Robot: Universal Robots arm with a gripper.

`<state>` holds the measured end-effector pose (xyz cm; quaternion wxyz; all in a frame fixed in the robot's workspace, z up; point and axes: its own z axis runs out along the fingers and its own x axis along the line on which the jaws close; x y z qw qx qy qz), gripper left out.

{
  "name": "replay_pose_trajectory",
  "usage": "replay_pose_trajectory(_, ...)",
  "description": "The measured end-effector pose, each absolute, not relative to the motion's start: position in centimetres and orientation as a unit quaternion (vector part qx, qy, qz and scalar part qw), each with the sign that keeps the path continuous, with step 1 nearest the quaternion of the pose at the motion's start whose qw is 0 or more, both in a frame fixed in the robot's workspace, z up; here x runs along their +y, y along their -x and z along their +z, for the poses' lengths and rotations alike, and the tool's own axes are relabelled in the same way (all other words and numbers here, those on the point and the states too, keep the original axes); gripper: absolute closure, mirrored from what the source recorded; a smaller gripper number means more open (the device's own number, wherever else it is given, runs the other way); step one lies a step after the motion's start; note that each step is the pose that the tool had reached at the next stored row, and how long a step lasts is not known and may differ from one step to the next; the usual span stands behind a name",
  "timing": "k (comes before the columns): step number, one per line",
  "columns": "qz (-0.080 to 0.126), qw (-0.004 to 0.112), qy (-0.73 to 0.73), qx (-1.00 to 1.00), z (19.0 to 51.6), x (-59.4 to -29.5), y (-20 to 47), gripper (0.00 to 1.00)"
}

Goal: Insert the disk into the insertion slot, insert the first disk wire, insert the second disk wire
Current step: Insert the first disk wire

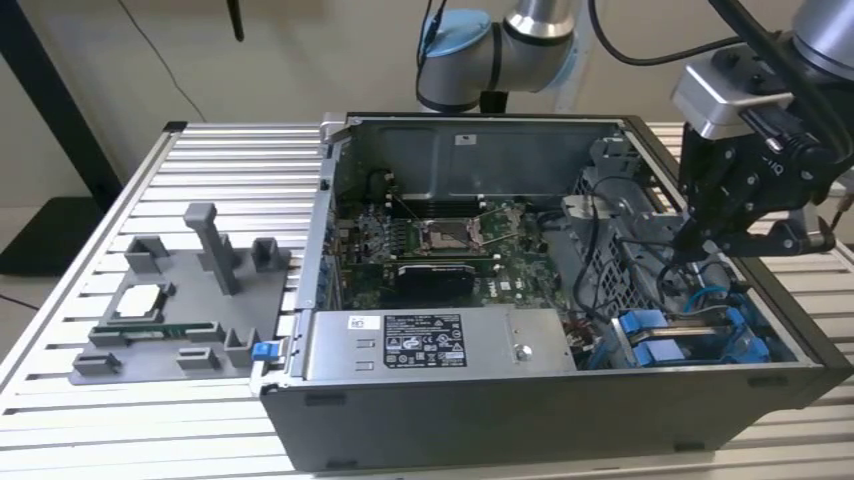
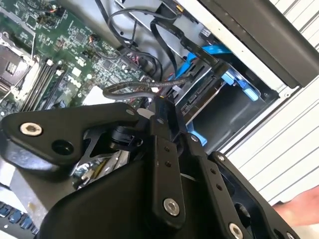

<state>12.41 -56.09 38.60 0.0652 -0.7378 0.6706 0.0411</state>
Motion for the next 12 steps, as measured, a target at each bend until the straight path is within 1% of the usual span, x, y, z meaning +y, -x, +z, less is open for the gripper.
replay_pose_trajectory(5, 0.042, 0.072, 0.738, 0.669, 38.44, -56.09, -12.29, 0.00)
replay_pose_trajectory(8, 0.042, 0.074, 0.738, 0.669, 38.36, -56.09, -12.27, 0.00)
replay_pose_trajectory(9, 0.042, 0.074, 0.738, 0.669, 38.33, -56.10, -12.26, 1.00)
replay_pose_trajectory(12, 0.042, 0.074, 0.738, 0.669, 38.21, -56.27, -12.27, 1.00)
